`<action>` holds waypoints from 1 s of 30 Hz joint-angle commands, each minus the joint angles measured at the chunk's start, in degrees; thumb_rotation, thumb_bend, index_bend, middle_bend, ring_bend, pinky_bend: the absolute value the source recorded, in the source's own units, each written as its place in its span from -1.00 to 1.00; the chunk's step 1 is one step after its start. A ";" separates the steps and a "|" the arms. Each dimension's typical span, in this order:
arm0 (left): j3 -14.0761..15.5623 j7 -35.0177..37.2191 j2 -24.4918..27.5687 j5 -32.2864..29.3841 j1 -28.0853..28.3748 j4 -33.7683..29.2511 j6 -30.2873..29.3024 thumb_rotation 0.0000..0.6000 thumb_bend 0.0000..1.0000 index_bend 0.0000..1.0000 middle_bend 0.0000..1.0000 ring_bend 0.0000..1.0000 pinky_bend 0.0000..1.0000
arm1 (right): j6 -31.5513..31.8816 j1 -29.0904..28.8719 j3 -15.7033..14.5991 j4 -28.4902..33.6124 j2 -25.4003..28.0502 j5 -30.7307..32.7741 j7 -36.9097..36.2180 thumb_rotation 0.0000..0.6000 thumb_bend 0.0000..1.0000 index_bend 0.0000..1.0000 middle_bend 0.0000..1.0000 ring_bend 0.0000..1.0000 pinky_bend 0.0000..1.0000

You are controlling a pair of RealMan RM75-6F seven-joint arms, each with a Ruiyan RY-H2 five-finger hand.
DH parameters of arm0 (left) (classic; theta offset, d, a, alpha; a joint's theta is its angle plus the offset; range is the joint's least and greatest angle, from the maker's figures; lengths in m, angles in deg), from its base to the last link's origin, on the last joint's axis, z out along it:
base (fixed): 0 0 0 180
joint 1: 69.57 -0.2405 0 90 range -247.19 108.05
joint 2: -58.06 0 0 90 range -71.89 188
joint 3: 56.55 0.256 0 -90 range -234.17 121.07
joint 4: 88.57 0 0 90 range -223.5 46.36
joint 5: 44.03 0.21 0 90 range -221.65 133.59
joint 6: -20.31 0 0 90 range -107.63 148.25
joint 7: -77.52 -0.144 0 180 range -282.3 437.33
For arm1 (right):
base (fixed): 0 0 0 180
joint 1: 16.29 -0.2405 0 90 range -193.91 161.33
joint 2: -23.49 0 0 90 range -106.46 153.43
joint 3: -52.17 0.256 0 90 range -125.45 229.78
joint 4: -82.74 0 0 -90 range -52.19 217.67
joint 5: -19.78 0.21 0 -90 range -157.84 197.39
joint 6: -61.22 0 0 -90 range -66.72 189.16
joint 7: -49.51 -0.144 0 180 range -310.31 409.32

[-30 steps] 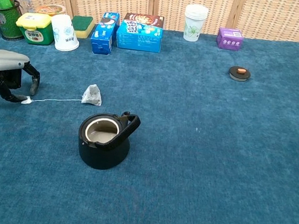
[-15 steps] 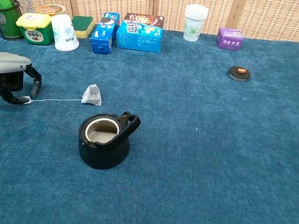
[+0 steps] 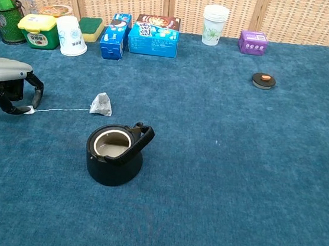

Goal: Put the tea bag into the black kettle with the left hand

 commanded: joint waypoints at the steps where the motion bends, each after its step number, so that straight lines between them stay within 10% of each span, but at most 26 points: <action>1: 0.10 -0.10 -0.08 -0.07 0.03 0.03 0.05 1.00 -0.08 0.06 1.00 1.00 1.00 | 0.00 0.02 0.01 -0.07 -0.03 0.04 -0.04 1.00 -0.66 -0.29 -0.32 -0.12 -0.51; 30: -0.45 2.21 3.53 1.64 -0.71 -4.64 -3.13 1.00 0.02 0.19 1.00 1.00 1.00 | 1.65 0.89 -0.34 0.43 0.20 -1.35 -0.53 1.00 -0.66 -0.29 -0.32 -0.12 -0.50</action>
